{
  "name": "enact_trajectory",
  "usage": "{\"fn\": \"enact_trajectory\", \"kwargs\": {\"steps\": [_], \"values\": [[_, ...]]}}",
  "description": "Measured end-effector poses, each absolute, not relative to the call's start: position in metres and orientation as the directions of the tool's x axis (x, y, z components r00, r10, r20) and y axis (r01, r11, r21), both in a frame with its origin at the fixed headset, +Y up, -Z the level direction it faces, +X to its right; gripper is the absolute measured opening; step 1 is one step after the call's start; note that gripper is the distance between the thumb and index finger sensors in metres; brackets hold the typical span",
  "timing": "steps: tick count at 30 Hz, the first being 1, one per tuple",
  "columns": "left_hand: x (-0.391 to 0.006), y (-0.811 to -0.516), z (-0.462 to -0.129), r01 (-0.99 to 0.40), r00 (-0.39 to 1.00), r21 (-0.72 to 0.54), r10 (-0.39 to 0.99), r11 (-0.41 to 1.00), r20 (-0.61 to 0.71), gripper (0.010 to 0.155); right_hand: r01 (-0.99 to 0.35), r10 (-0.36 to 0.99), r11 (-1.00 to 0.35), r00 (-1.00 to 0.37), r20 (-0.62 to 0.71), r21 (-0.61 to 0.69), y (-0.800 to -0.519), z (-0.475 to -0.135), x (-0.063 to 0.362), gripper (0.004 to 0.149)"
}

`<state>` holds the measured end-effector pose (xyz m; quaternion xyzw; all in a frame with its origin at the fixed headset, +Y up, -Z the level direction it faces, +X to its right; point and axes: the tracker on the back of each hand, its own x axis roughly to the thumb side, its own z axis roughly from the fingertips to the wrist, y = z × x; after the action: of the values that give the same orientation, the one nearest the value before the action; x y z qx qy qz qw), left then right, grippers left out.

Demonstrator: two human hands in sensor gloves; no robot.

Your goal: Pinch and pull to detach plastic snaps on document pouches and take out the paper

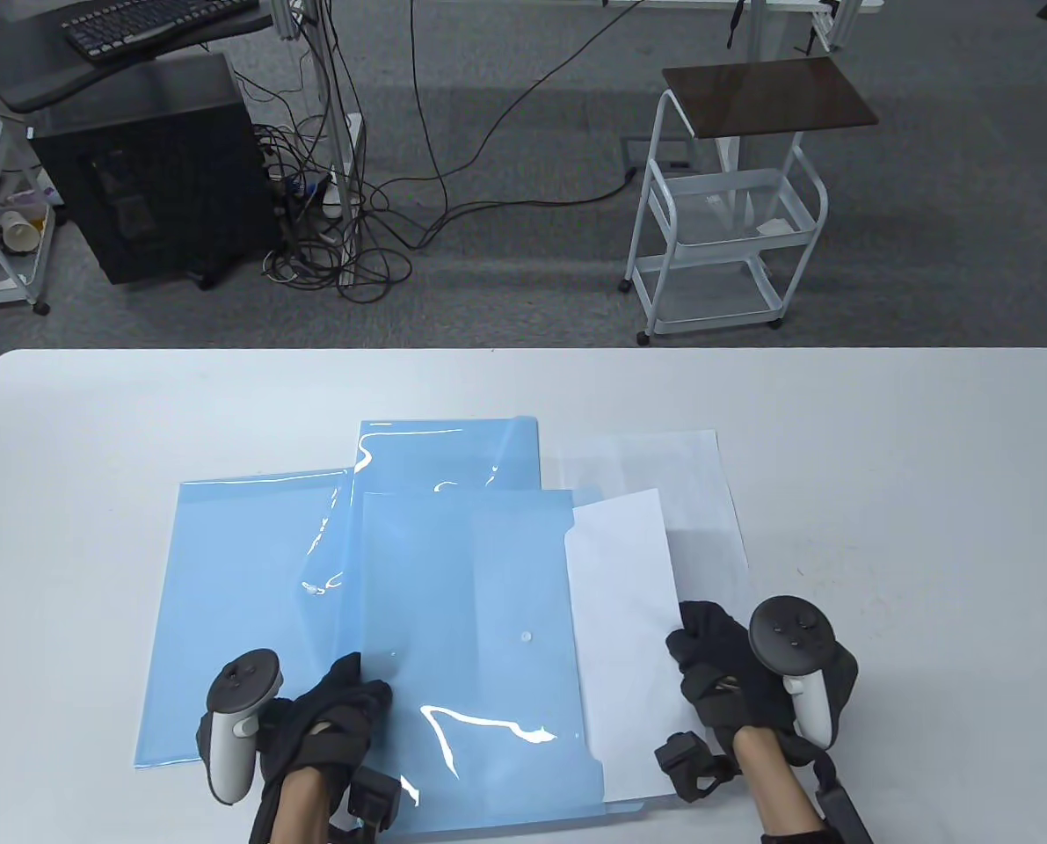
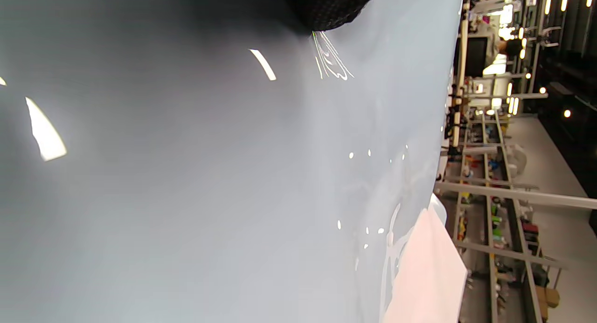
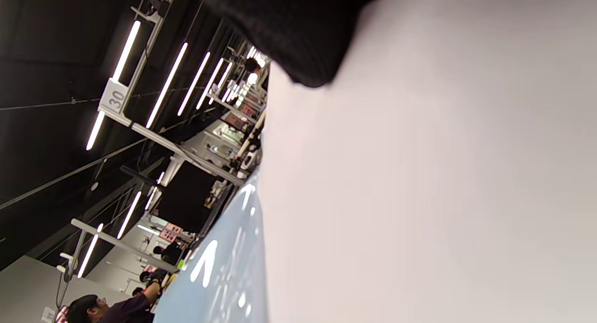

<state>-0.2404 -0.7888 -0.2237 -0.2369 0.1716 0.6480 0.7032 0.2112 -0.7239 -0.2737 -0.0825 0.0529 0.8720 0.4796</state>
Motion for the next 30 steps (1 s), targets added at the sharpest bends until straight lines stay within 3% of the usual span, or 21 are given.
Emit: {"fn": "enact_trajectory", "kwargs": {"steps": [9,16,23,30], "values": [[-0.246,-0.787,-0.223,-0.992,0.126,-0.097,0.814,0.086,-0.567,0.049,-0.844,0.844,-0.520,-0.485,-0.229,-0.129,-0.680,-0.281,0.289,0.045],[-0.247,-0.786,-0.221,-0.994,0.104,-0.094,0.807,0.060,-0.581,0.049,-0.836,0.880,-0.468,-0.410,-0.239,-0.287,-0.665,-0.290,0.343,0.045],[-0.250,-0.789,-0.221,-0.996,0.049,-0.091,0.810,-0.005,-0.585,0.049,-0.793,0.853,-0.517,-0.451,-0.261,-0.321,-0.677,-0.311,0.367,0.045],[-0.249,-0.790,-0.222,-0.994,0.053,-0.106,0.802,-0.013,-0.595,0.049,-0.819,0.841,-0.527,-0.464,-0.279,-0.227,-0.708,-0.339,0.346,0.045]]}}
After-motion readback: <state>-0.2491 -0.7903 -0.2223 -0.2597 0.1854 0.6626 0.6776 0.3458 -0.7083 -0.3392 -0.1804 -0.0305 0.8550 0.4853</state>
